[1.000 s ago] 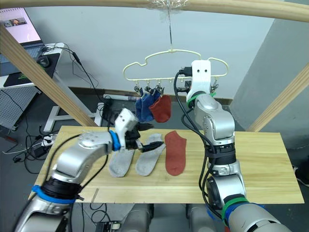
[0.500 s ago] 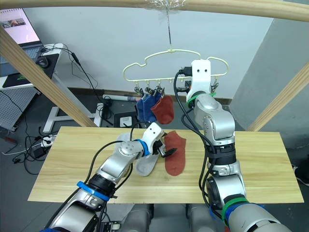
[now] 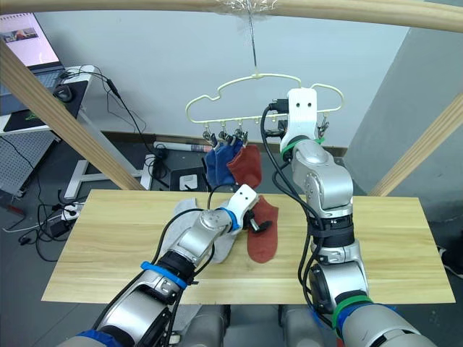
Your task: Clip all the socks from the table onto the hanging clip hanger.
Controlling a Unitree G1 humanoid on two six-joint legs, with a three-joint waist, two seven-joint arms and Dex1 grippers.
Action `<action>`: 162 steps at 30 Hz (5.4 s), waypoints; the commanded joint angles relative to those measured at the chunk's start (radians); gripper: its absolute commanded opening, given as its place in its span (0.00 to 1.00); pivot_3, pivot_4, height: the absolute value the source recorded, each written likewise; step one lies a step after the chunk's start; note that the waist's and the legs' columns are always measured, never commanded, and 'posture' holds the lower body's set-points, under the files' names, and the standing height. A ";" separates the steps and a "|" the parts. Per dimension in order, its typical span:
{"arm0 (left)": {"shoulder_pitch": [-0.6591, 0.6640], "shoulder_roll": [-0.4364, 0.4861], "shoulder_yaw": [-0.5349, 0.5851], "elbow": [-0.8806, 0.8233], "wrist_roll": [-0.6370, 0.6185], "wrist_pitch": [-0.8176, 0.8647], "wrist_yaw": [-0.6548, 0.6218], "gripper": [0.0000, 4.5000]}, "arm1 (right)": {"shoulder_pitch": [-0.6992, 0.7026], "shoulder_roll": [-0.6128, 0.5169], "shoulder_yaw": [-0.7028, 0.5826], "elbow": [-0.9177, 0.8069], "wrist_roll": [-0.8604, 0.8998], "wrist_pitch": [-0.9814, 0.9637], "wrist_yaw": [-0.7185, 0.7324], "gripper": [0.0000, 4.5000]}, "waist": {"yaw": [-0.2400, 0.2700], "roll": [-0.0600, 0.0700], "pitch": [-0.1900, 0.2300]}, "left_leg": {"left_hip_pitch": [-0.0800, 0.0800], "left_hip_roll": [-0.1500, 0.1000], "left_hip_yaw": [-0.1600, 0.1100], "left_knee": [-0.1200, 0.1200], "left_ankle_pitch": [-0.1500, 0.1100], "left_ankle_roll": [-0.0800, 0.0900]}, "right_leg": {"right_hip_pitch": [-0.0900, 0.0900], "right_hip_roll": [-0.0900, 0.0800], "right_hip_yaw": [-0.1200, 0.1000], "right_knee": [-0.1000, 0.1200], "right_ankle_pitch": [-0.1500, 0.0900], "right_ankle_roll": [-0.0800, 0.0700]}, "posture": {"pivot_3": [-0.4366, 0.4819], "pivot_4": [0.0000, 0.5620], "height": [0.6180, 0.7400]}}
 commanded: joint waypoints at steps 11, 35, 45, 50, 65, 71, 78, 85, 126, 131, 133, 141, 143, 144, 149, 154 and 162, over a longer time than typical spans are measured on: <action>-0.032 -0.045 -0.032 0.106 0.078 0.064 0.002 0.99 | -0.001 0.001 -0.012 -0.076 0.000 0.008 -0.020 0.02 | -0.001 0.000 -0.009 | 0.000 0.000 0.000 0.000 0.000 0.000 | 0.001 0.000 0.000 0.000 0.000 0.000 | 0.54 0.39 1.00; -0.032 -0.065 0.115 -0.052 -0.109 0.169 -0.153 0.14 | -0.008 0.006 -0.022 -0.085 0.014 0.030 -0.010 0.02 | -0.016 0.000 -0.012 | 0.001 0.000 0.000 0.000 0.001 0.002 | 0.001 0.000 0.000 0.000 0.001 -0.001 | 0.54 0.39 1.00; -0.101 -0.141 0.264 -0.220 -0.266 0.313 -0.080 0.14 | -0.015 0.017 -0.039 -0.101 0.029 0.071 -0.018 0.02 | -0.019 0.000 -0.012 | 0.001 0.000 0.000 0.000 0.001 0.002 | 0.001 0.000 0.000 0.000 0.000 -0.001 | 0.54 0.40 1.00; -0.132 -0.158 0.301 -0.205 -0.284 0.297 -0.031 0.14 | -0.014 0.015 -0.040 -0.105 0.029 0.079 -0.019 0.02 | -0.021 0.000 -0.012 | 0.001 0.000 0.000 -0.001 0.001 0.002 | 0.001 0.000 0.000 0.000 0.000 -0.001 | 0.54 0.39 1.00; -0.190 -0.180 0.400 -0.213 -0.391 0.323 0.036 0.14 | -0.007 0.010 -0.037 -0.106 0.019 0.089 -0.020 0.02 | -0.021 0.000 -0.012 | 0.001 0.000 0.000 -0.001 0.001 0.002 | 0.001 0.000 0.000 -0.001 0.000 -0.001 | 0.55 0.39 1.00; -0.203 -0.188 0.402 -0.219 -0.419 0.336 0.048 0.14 | -0.004 0.013 -0.037 -0.111 0.020 0.092 -0.023 0.02 | -0.021 0.000 -0.012 | 0.001 0.000 0.000 -0.001 0.001 0.002 | 0.001 0.000 0.000 -0.001 0.000 -0.001 | 0.55 0.38 1.00; -0.226 -0.188 0.421 -0.242 -0.453 0.359 0.065 0.14 | -0.002 0.013 -0.035 -0.111 0.019 0.090 -0.024 0.02 | -0.021 0.000 -0.012 | 0.001 0.000 0.000 -0.001 0.001 0.002 | 0.001 0.000 0.000 -0.001 0.000 -0.001 | 0.54 0.38 1.00; -0.232 -0.185 0.430 -0.257 -0.469 0.373 0.075 0.14 | -0.001 0.012 -0.035 -0.108 0.018 0.087 -0.024 0.02 | -0.021 0.000 -0.012 | 0.001 0.000 0.000 -0.002 0.001 0.002 | 0.001 0.000 0.000 -0.001 0.000 -0.001 | 0.55 0.38 1.00; -0.229 -0.252 0.467 -0.271 -0.574 0.451 0.152 0.14 | -0.004 0.020 -0.054 -0.109 0.026 0.092 -0.040 0.02 | -0.021 0.000 -0.012 | 0.000 0.000 0.000 -0.002 0.001 0.002 | 0.001 0.000 0.000 -0.002 0.000 -0.001 | 0.53 0.40 1.00; -0.239 -0.265 0.467 -0.254 -0.579 0.446 0.159 0.14 | -0.003 0.024 -0.063 -0.113 0.028 0.098 -0.045 0.02 | -0.021 0.000 -0.012 | 0.000 0.000 0.000 -0.002 0.001 0.002 | 0.001 0.000 0.000 -0.002 0.000 -0.001 | 0.53 0.40 1.00; -0.242 -0.270 0.469 -0.251 -0.582 0.447 0.160 0.14 | -0.003 0.025 -0.065 -0.115 0.027 0.100 -0.046 0.02 | -0.021 0.000 -0.012 | 0.000 0.000 0.000 -0.002 0.001 0.002 | 0.001 0.000 0.000 -0.002 0.000 -0.001 | 0.53 0.40 1.00; -0.268 -0.289 0.479 -0.223 -0.589 0.437 0.170 0.14 | -0.002 0.033 -0.077 -0.117 0.033 0.110 -0.047 0.02 | -0.022 0.000 -0.012 | 0.000 -0.001 0.000 -0.002 0.001 0.002 | 0.001 0.000 0.000 -0.003 0.000 -0.001 | 0.53 0.40 1.00; -0.268 -0.289 0.479 -0.222 -0.591 0.436 0.169 0.14 | -0.003 0.037 -0.082 -0.118 0.036 0.114 -0.047 0.02 | -0.022 0.000 -0.012 | 0.000 -0.001 0.000 -0.003 0.001 0.002 | 0.001 0.000 0.000 -0.003 0.000 -0.001 | 0.53 0.40 1.00; -0.268 -0.287 0.479 -0.222 -0.591 0.435 0.169 0.14 | -0.003 0.040 -0.086 -0.119 0.040 0.123 -0.047 0.10 | -0.022 0.000 -0.012 | 0.000 -0.001 0.000 -0.003 0.001 0.002 | 0.001 0.000 0.000 -0.003 0.000 -0.001 | 0.53 0.40 1.00; -0.266 -0.279 0.479 -0.222 -0.594 0.434 0.166 0.14 | -0.003 0.041 -0.089 -0.123 0.036 0.136 -0.043 0.51 | -0.022 0.000 -0.012 | 0.000 -0.001 0.000 -0.003 0.001 0.002 | 0.001 0.000 0.000 -0.003 0.000 -0.001 | 0.53 0.40 1.00; -0.257 -0.257 0.455 -0.244 -0.587 0.438 0.142 0.14 | -0.003 0.038 -0.085 -0.124 0.031 0.137 -0.041 0.74 | -0.022 0.000 -0.012 | 0.000 -0.001 0.000 -0.003 0.001 0.002 | 0.001 0.000 0.000 -0.003 0.000 -0.001 | 0.53 0.40 1.00; -0.187 -0.144 0.343 -0.383 -0.568 0.471 0.040 0.54 | 0.017 0.034 -0.079 -0.161 0.032 0.160 -0.034 0.75 | -0.023 0.000 -0.012 | 0.000 0.000 0.000 -0.004 0.001 0.002 | 0.000 0.000 0.000 -0.004 0.000 -0.001 | 0.54 0.40 1.00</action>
